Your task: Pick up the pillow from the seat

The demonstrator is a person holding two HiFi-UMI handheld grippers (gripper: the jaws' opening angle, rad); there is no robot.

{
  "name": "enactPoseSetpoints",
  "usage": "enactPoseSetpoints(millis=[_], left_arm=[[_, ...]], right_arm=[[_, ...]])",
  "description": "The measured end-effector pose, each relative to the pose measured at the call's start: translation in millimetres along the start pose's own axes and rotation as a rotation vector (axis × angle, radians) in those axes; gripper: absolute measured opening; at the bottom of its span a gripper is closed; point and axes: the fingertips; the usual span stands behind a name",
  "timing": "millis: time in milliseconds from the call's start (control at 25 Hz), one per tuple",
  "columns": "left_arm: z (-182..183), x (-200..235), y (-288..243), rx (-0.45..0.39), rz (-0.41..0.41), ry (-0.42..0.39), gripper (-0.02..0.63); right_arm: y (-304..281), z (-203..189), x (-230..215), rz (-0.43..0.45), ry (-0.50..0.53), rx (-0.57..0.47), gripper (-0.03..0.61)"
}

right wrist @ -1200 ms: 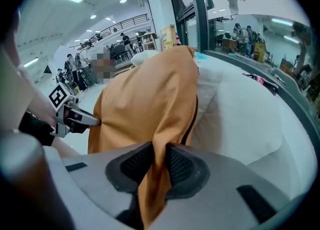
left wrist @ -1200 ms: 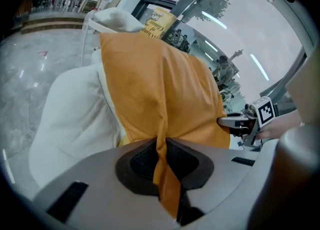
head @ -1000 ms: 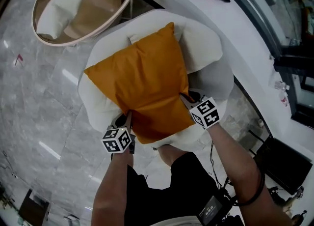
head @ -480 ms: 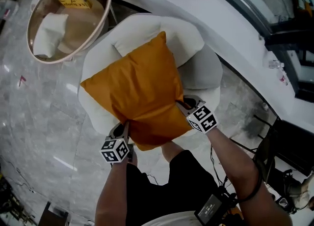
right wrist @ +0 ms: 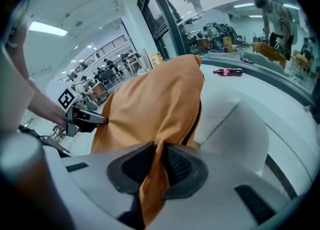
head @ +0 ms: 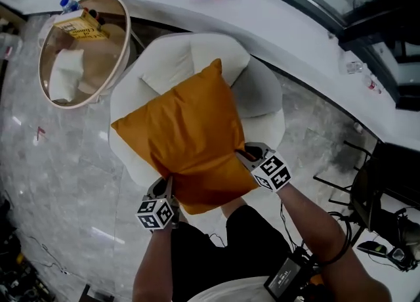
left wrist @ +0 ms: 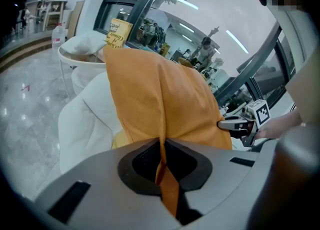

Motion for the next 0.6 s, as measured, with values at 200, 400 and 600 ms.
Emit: enactPoseSetpoints(millis=[200, 400, 600], left_arm=[[1, -7, 17, 0.004, 0.010, -0.006, 0.025], [14, -21, 37, 0.034, 0.000, -0.057, 0.025], [36, -23, 62, 0.031, -0.016, -0.108, 0.025]], right_arm=[[23, -10, 21, 0.013, -0.043, -0.037, 0.067], [48, -3, 34, -0.002, -0.096, -0.070, 0.066], [63, 17, 52, -0.006, -0.128, -0.113, 0.061]])
Point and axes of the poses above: the fingertips, and each gripper's own axes: y backward along the fingers, x to its left, z out of its top, and after that the axes turned 3 degrees about -y, right-handed
